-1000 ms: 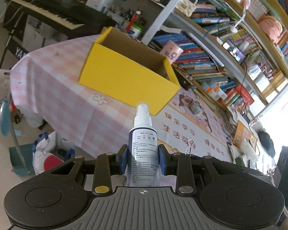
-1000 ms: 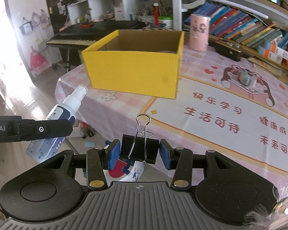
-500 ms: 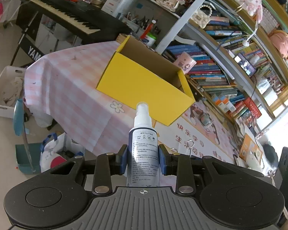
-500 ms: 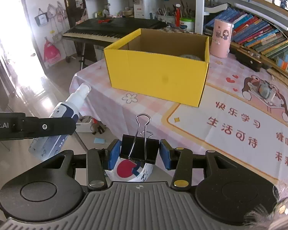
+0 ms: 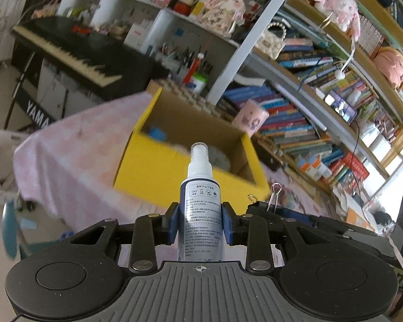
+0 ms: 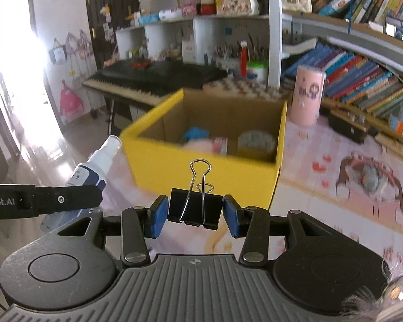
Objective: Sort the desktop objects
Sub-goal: 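Carry spray bottle and binder clip with both tools over the yellow box, then release spray bottle into yellow box with left tool while right tool drops binder clip in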
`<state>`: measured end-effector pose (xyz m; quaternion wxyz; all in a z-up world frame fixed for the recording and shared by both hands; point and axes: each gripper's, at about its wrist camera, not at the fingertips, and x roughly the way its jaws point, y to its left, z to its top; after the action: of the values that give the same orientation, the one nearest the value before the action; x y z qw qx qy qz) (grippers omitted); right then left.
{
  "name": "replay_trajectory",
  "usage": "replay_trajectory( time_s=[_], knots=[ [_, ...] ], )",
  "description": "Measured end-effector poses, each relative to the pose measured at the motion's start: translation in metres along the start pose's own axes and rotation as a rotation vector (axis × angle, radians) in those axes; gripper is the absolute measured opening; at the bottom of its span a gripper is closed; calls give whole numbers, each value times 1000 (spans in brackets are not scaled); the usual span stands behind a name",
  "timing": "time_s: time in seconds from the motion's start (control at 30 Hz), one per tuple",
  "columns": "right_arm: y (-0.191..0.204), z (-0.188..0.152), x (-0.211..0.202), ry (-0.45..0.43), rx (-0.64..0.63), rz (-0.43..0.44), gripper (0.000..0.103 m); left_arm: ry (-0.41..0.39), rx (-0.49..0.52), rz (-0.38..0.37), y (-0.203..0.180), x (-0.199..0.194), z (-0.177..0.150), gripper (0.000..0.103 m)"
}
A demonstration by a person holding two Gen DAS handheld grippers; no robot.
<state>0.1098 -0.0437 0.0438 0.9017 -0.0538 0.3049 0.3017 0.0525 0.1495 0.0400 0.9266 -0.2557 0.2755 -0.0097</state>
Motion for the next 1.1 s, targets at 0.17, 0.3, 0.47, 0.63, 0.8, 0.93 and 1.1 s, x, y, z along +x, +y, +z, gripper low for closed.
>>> replay_trajectory(
  time_s=[0.17,0.3,0.47,0.63,0.8,0.93,1.1],
  knots=[
    [-18,32,19,-40,3,9,42,-41,35,10,-13,27,30,31],
    [-32,50,33,-53,-5,19,42,-62,56,34,-19,48,49,31],
    [-50,64,54,-47,-12,30,42,-69,66,72,-21,70,64,31],
    [-64,74,81,-9,-74,49,42,-53,107,127,-20,99,75,31],
    [-75,92,122,69,-210,68,42,16,156,184,-11,138,93,31],
    [-77,97,156,161,-347,79,42,171,146,204,-4,176,102,31],
    [-69,97,187,267,-532,111,42,240,196,250,-6,201,99,31]
  ],
)
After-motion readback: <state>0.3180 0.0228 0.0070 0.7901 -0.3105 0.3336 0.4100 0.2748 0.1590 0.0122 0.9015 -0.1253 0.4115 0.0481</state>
